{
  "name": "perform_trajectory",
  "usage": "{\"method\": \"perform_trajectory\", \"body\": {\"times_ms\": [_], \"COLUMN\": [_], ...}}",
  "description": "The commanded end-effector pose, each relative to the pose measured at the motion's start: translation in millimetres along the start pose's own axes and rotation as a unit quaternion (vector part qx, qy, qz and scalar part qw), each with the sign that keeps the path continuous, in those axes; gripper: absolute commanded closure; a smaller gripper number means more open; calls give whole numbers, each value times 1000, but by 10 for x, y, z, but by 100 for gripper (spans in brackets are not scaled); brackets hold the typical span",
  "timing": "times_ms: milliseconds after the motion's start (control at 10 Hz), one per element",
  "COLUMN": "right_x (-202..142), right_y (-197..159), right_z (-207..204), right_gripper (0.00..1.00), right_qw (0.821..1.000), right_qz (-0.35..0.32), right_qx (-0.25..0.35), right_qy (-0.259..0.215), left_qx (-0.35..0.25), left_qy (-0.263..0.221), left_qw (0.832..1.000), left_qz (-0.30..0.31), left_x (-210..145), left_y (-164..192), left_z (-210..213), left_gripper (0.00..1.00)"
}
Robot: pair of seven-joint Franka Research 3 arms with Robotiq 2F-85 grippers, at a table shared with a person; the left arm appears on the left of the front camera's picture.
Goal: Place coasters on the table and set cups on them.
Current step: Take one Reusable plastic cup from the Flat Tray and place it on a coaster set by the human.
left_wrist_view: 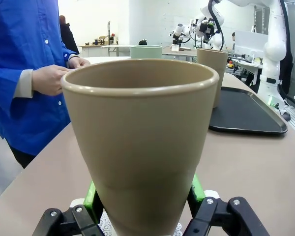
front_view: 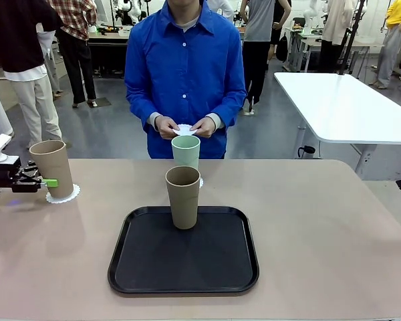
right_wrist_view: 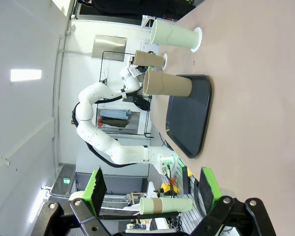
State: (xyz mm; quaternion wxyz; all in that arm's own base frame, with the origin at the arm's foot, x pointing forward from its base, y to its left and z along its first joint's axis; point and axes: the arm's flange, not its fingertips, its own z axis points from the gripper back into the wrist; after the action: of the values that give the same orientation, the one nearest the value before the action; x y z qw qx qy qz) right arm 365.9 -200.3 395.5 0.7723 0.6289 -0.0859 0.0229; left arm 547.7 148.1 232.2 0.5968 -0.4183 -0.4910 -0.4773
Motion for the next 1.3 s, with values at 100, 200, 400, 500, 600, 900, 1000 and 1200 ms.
{"method": "perform_trajectory", "body": {"times_ms": [100, 200, 400, 500, 600, 900, 1000, 1200], "right_x": [-5, -5, -5, -5, -5, -5, -5, -5], "right_y": [3, 3, 3, 3, 3, 3, 3, 3], "right_z": [-12, -12, -12, -12, -12, -12, -12, -12], "right_gripper": [0, 0, 0, 0, 0, 0, 0, 0], "right_qw": [1000, 1000, 1000, 1000, 1000, 1000, 1000, 1000], "right_qz": [2, 2, 2, 2, 2, 2, 2, 2], "right_qx": [5, 5, 5, 5, 5, 5, 5, 5], "right_qy": [0, 0, 0, 0, 0, 0, 0, 0], "left_qx": [-6, -11, -13, -13, -14, -22, -24, -31], "left_qy": [-17, -16, -14, -16, -18, -16, -13, -10], "left_qw": [1000, 1000, 1000, 1000, 1000, 1000, 1000, 999], "left_qz": [-7, -6, -6, -7, -7, -6, -5, -5], "left_x": [-75, -77, -103, -122, -142, -154, -151, -163], "left_y": [57, 59, 55, 58, 58, 56, 59, 54], "left_z": [-36, -54, -46, -34, -30, -25, -26, -26], "left_gripper": [17, 17, 17, 17, 17, 17, 0, 0]}}
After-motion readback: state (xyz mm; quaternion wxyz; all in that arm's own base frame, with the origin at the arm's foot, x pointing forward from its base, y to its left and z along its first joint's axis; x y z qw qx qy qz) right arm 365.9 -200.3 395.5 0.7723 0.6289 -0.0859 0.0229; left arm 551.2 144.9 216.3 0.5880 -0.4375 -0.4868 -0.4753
